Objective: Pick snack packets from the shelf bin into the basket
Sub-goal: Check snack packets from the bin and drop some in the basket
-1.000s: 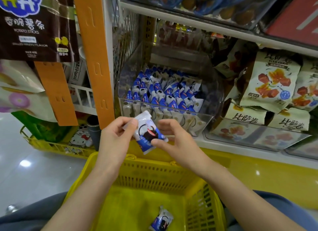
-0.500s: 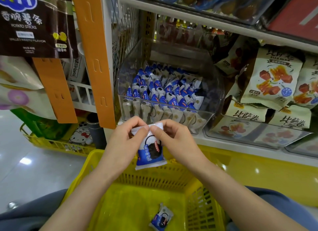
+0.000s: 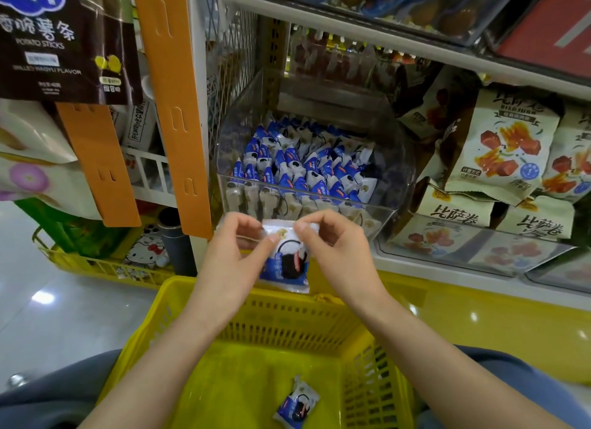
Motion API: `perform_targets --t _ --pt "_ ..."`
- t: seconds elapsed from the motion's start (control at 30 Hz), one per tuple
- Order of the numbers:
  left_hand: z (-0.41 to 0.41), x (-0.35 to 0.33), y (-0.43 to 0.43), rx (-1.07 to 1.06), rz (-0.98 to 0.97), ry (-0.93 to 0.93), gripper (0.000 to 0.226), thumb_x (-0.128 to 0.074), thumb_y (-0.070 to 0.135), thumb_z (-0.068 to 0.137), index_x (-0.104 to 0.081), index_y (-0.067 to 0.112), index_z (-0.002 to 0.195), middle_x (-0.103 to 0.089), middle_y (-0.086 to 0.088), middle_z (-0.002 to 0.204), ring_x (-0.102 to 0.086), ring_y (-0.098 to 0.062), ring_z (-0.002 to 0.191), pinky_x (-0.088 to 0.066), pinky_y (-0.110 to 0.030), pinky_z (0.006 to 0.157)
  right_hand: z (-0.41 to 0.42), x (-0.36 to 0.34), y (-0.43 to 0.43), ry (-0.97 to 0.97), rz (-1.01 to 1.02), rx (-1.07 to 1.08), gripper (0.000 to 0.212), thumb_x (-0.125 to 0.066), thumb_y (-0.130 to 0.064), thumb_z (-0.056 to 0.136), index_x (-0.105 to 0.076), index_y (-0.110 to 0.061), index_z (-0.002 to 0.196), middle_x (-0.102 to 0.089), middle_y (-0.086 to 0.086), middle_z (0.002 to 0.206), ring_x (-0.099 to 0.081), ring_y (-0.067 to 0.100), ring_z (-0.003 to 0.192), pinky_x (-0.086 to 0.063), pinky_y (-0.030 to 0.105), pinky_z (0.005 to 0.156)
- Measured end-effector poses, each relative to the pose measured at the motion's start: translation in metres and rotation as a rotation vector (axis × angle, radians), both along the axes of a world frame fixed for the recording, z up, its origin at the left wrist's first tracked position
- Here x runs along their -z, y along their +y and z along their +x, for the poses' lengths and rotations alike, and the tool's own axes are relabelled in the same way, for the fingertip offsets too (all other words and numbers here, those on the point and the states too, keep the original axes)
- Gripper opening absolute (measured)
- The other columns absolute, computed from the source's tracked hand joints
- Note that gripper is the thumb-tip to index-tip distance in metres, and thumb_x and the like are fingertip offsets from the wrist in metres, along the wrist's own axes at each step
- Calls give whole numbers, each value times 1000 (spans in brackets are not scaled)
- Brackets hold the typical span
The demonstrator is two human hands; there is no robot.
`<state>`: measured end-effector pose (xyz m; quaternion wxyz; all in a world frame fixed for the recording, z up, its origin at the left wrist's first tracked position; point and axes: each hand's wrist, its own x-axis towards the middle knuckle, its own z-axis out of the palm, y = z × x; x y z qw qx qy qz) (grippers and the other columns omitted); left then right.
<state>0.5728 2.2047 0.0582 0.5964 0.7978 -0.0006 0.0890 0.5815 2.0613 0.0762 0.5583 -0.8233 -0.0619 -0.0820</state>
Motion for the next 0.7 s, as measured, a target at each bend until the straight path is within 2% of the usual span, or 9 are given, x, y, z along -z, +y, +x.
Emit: perform_targets --t 0.07,0.13,0.2,0.27,0.37,0.43,0.53,0.63,0.7 --pt "-2 -2 2 -49 131 -75 10 -63 20 85 -53 22 85 -56 6 83 -53 -2 74 -40 -5 63 1 -3 -2 -22 52 55 8 -60 -20 88 -64 -23 82 -65 -9 79 -62 6 77 -52 23 72" --pt "-1 -4 2 2 92 -6 9 -54 22 91 -59 22 83 -60 4 78 -55 -4 69 -42 -9 59 0 -7 -3 -70 64 65 7 -60 -20 88 -63 -24 82 -64 -10 78 -61 2 75 -50 17 70" --pt "-1 -6 2 53 -182 181 26 -42 30 96 -64 17 92 -66 1 81 -63 -13 69 -51 -19 59 -2 -9 -3 -115 45 7 4 -62 -17 87 -65 -19 84 -64 -9 79 -61 4 77 -52 21 74" --pt "0 -10 4 112 -486 362 39 -36 40 95 -63 12 101 -70 -7 90 -69 -21 76 -56 -29 66 -6 -7 -1 -169 -22 -86 3 -66 -13 83 -68 -15 83 -64 -7 88 -61 7 88 -50 26 84" --pt "-2 -11 8 217 -741 407 43 -46 41 89 -63 6 107 -72 -11 98 -70 -22 86 -57 -30 69 -13 -2 4 -274 -258 -207 5 -71 -17 78 -73 -18 83 -60 -9 100 -51 4 102 -37 15 93" --pt "-3 -12 9 198 -738 362 28 -53 26 89 -67 8 106 -72 -8 99 -70 -18 86 -56 -26 66 -15 -1 5 -336 -376 -269 9 -71 -20 77 -73 -17 86 -58 -6 107 -44 2 108 -29 7 95" --pt "-3 -10 9 89 -651 318 24 -53 14 91 -64 13 112 -72 -4 101 -69 -17 91 -53 -30 75 -18 2 8 -307 -399 -279 20 -68 -27 81 -67 -20 100 -51 -8 113 -41 -1 113 -27 5 97" --pt "-2 -11 9 2 -610 258 27 -54 14 92 -60 16 117 -72 -1 102 -67 -15 96 -51 -34 86 -17 5 11 -162 -174 -91 22 -61 -28 87 -53 -22 107 -53 -8 102 -50 -6 93 -38 5 82" --pt "-3 -12 7 7 -574 214 26 -55 16 91 -60 19 117 -71 1 104 -67 -15 97 -51 -34 86 -13 4 12 54 25 -63 16 -52 -27 92 -49 -21 107 -57 -6 96 -54 -6 79 -44 8 74"
